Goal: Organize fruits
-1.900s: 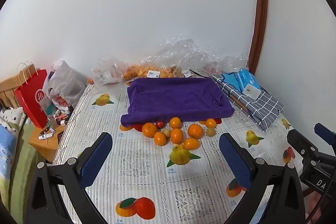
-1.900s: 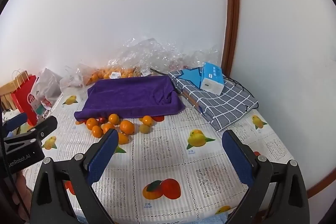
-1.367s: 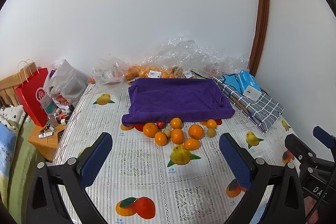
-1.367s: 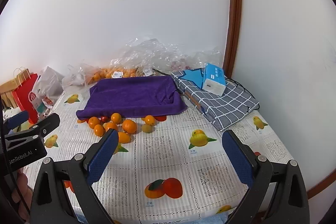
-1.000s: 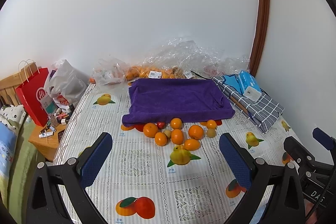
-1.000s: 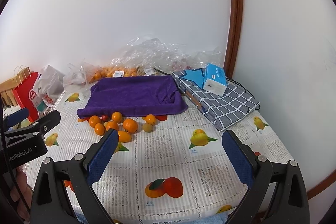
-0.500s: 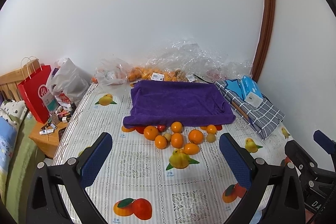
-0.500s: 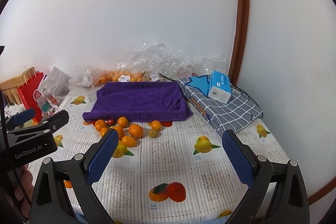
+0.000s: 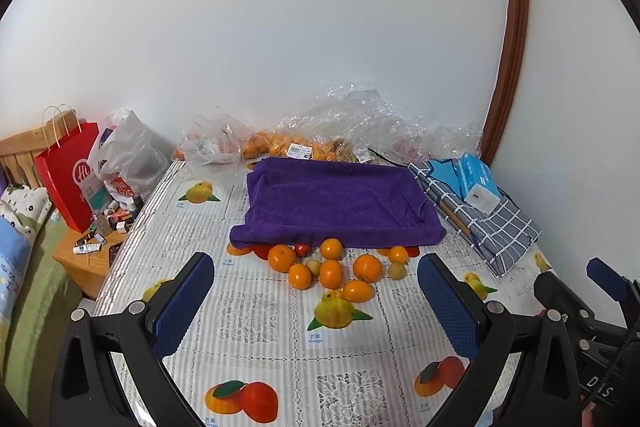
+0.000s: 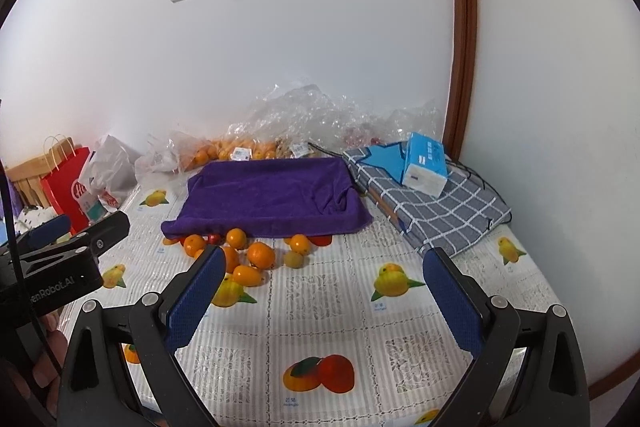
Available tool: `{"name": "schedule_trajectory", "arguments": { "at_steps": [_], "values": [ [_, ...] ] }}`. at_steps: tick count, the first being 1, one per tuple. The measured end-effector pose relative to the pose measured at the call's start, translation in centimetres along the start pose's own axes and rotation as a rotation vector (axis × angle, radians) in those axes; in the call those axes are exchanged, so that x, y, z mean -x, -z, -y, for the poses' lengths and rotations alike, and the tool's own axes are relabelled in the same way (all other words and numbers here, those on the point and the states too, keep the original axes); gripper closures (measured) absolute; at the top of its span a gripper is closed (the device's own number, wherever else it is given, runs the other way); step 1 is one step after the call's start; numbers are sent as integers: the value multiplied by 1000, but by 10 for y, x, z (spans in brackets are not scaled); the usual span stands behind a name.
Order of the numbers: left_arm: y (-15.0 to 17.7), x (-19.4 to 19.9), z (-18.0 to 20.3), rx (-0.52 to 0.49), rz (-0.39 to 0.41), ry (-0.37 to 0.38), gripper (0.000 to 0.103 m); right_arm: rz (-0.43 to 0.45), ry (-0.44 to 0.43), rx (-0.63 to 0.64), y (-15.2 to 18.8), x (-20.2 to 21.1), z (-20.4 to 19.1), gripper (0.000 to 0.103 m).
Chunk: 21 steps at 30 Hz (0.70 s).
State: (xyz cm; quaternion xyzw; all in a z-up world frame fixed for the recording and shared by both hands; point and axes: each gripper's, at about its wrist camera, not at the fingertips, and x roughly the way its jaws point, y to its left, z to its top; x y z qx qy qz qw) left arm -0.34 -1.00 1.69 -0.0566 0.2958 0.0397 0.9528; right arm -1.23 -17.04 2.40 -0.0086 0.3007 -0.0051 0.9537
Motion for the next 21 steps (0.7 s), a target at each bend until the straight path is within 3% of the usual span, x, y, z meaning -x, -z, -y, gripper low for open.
{"name": "schedule_trajectory", "arguments": {
  "at_steps": [11, 21],
  "values": [
    [4, 0, -9, 16, 6, 22, 1, 2, 16, 5, 5, -3, -7, 5],
    [9, 13, -7, 3, 39, 5, 1, 10, -33, -33, 10, 1, 3, 5]
  ]
}}
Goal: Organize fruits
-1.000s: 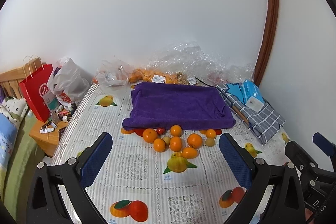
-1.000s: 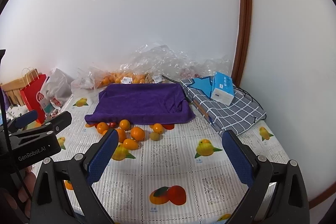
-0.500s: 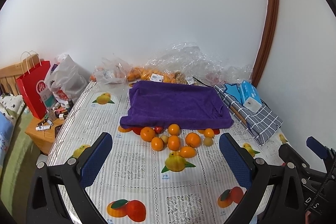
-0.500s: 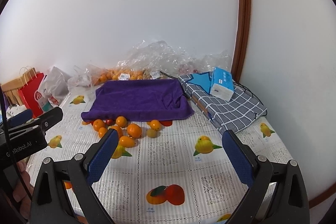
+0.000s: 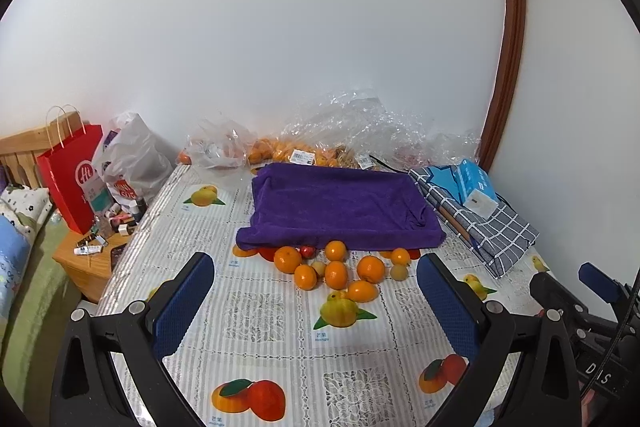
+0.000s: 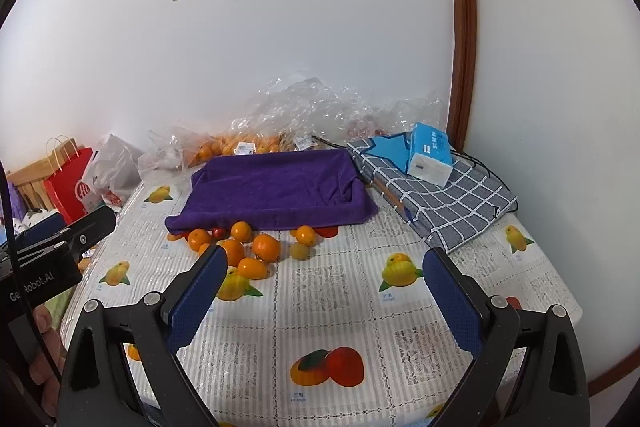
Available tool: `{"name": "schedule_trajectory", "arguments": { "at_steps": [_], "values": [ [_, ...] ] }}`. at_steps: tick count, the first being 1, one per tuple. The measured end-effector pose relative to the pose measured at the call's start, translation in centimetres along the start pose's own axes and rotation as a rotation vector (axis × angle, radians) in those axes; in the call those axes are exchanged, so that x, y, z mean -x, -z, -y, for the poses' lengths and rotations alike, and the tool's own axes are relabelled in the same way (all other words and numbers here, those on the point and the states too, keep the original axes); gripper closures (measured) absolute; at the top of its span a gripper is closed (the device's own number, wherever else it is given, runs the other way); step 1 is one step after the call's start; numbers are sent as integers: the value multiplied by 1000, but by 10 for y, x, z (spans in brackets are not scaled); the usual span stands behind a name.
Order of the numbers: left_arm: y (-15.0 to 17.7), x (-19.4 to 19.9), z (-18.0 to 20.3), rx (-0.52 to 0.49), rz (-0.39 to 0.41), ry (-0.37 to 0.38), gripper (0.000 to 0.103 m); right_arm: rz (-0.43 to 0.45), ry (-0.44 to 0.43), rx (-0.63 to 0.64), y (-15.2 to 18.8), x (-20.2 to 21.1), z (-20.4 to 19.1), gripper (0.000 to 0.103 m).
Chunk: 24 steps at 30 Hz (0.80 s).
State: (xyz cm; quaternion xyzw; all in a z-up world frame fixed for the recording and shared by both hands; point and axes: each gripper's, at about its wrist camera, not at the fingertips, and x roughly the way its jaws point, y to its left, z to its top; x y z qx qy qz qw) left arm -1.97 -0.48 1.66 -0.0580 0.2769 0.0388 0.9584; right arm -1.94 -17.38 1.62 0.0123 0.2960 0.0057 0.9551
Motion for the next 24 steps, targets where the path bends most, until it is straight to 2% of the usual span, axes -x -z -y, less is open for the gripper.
{"name": "schedule_trajectory", "arguments": {
  "at_steps": [8, 13, 18, 24],
  "values": [
    [0, 7, 1, -8, 15, -2, 1, -15, -36, -3, 2, -4, 2, 5],
    [-1, -3, -8, 17, 12, 11, 1, -29, -27, 4, 3, -14, 5, 5],
    [3, -36, -24, 44, -32, 5, 1, -18, 2, 10, 7, -32, 13, 5],
    [21, -95, -40, 38, -142, 3, 1, -33, 79, 57, 20, -85, 18, 6]
  ]
}}
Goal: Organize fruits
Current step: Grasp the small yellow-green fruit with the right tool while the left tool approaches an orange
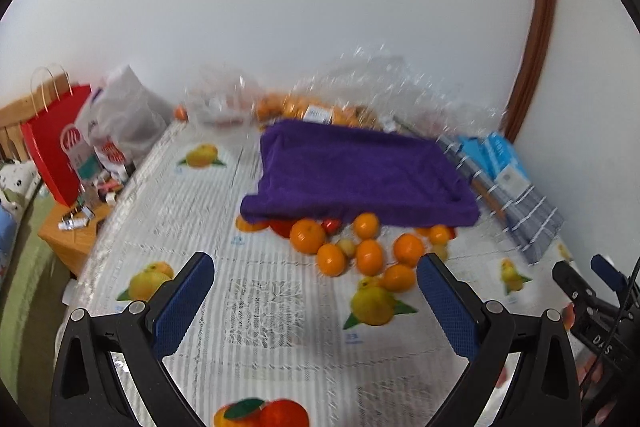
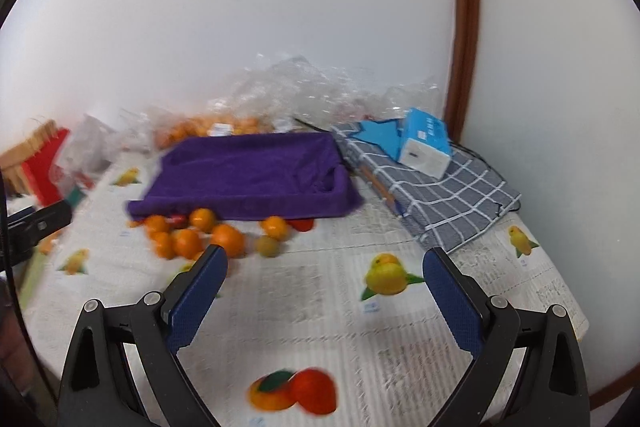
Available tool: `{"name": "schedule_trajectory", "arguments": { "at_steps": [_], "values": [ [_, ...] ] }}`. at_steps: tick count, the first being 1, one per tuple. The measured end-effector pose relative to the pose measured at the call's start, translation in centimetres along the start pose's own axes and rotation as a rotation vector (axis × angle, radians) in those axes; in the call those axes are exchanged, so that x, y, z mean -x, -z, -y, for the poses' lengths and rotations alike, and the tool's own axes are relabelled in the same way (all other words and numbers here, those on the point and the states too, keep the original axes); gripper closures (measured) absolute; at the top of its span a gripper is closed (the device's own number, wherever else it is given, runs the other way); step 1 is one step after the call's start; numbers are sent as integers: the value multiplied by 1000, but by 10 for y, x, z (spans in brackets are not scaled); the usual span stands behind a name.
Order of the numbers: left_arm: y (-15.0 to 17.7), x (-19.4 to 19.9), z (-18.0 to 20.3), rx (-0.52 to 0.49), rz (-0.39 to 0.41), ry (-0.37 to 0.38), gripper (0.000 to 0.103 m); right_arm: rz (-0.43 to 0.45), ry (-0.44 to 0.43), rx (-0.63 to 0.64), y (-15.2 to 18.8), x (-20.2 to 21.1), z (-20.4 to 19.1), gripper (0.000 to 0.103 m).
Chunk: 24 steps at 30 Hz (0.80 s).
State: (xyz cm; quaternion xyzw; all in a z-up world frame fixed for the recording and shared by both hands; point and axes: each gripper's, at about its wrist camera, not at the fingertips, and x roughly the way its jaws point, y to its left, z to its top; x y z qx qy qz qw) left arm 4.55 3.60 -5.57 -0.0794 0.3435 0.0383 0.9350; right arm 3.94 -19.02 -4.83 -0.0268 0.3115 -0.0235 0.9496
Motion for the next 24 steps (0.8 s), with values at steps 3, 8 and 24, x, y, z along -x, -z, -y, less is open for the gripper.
{"name": "schedule_trajectory", "arguments": {
  "at_steps": [3, 8, 24],
  "values": [
    [7, -34, -8, -11, -53, -10, 5, -67, -55, 4, 6, -38, -4, 19],
    [17, -77, -17, -43, -115, -28, 10, -157, -153, -8, 16, -92, -19, 39],
    [27, -124, -44, -16, -168, 77, 39, -241, -266, 22, 15, -165, -49, 56]
  ]
}}
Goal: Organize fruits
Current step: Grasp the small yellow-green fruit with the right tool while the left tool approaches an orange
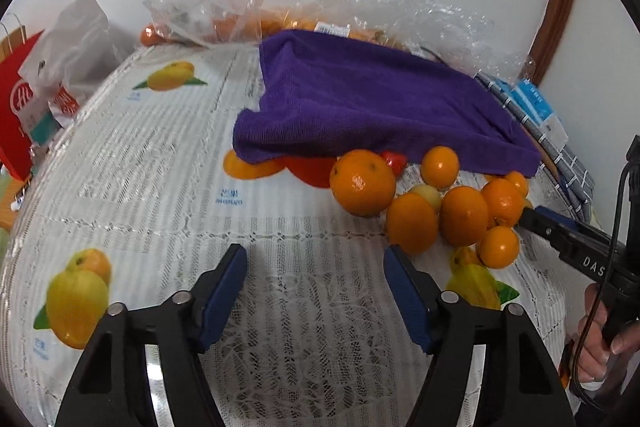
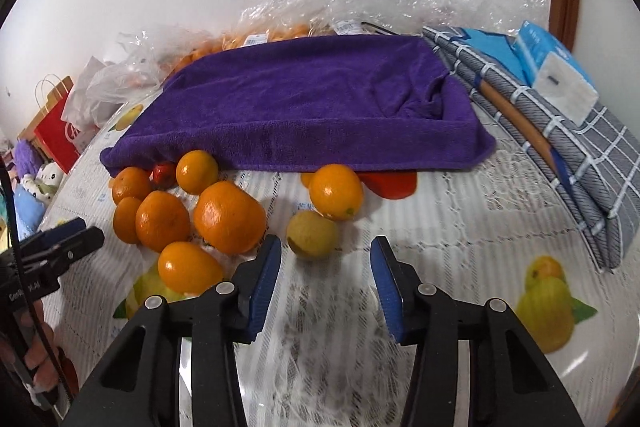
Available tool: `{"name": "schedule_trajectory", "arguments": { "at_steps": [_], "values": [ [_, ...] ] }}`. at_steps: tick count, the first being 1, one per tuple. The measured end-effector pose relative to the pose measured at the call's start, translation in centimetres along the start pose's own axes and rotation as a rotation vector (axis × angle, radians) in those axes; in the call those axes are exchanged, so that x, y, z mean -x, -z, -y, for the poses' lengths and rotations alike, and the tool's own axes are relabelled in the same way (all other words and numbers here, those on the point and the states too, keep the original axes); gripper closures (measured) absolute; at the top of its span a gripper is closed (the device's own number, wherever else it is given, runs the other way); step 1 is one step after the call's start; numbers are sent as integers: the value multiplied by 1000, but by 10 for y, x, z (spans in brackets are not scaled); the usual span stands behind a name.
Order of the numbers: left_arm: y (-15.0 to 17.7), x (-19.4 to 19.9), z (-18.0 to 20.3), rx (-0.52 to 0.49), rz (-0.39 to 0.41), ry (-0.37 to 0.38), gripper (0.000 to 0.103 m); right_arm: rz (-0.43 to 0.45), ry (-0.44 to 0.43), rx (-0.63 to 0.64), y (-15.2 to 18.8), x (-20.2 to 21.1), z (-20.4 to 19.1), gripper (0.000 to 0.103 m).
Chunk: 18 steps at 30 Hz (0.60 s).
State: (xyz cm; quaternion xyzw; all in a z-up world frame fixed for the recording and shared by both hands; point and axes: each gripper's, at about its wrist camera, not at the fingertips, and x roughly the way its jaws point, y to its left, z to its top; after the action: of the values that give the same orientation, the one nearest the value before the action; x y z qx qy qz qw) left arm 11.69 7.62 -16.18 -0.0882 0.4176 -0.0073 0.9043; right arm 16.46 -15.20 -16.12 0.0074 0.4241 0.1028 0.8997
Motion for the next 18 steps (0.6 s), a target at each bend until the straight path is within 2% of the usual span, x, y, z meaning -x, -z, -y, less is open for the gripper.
{"name": "schedule_trajectory", "arguments": {
  "at_steps": [3, 5, 8, 14, 18],
  "values": [
    [3, 1, 4, -19, 7, 27, 41, -15, 8, 3, -2, -10, -3, 61],
    [3, 8, 2, -1, 43, 8, 43, -24, 23, 16, -3, -14, -4, 74],
    [4, 13, -1, 18, 67, 22, 44, -20, -7, 17, -1, -11, -4, 74],
    [4, 16, 3, -3, 67, 43, 44, 44, 10, -3, 8, 12, 0, 74],
    [6, 19, 4, -3, 77, 75, 44, 53, 13, -38, 16, 22, 11, 74]
  ]
}}
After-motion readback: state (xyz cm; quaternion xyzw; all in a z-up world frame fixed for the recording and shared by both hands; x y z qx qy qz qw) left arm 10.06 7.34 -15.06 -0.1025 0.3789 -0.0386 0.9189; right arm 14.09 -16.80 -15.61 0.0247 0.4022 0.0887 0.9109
